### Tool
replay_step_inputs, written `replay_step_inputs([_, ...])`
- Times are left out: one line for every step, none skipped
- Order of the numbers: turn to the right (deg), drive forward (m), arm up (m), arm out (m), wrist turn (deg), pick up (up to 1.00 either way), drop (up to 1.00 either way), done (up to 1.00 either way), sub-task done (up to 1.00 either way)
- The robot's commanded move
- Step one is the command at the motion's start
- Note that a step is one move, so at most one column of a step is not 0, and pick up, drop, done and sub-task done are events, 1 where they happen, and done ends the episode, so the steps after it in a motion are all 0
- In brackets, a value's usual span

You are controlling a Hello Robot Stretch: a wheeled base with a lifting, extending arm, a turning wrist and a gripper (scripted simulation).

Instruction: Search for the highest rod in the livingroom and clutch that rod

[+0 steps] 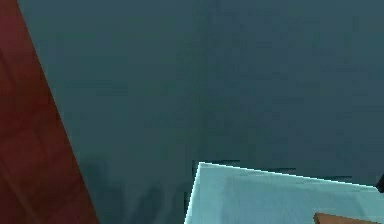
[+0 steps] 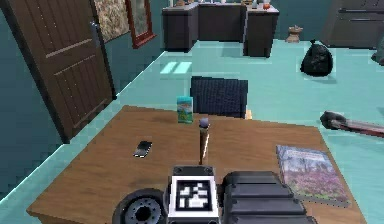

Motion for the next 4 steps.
replay_step_inputs([0.0, 0.00, 0.00, 0.30, 0.0, 0.00, 0.00, 0.00, 0.00])
replay_step_inputs([0.0, 0.00, 0.00, 0.00, 45.0, 0.00, 0.00, 0.00, 0.00])
replay_step_inputs([0.0, 0.00, 0.00, 0.00, 45.0, 0.00, 0.00, 0.00, 0.00])
replay_step_inputs([0.0, 0.00, 0.00, 0.00, 45.0, 0.00, 0.00, 0.00, 0.00])
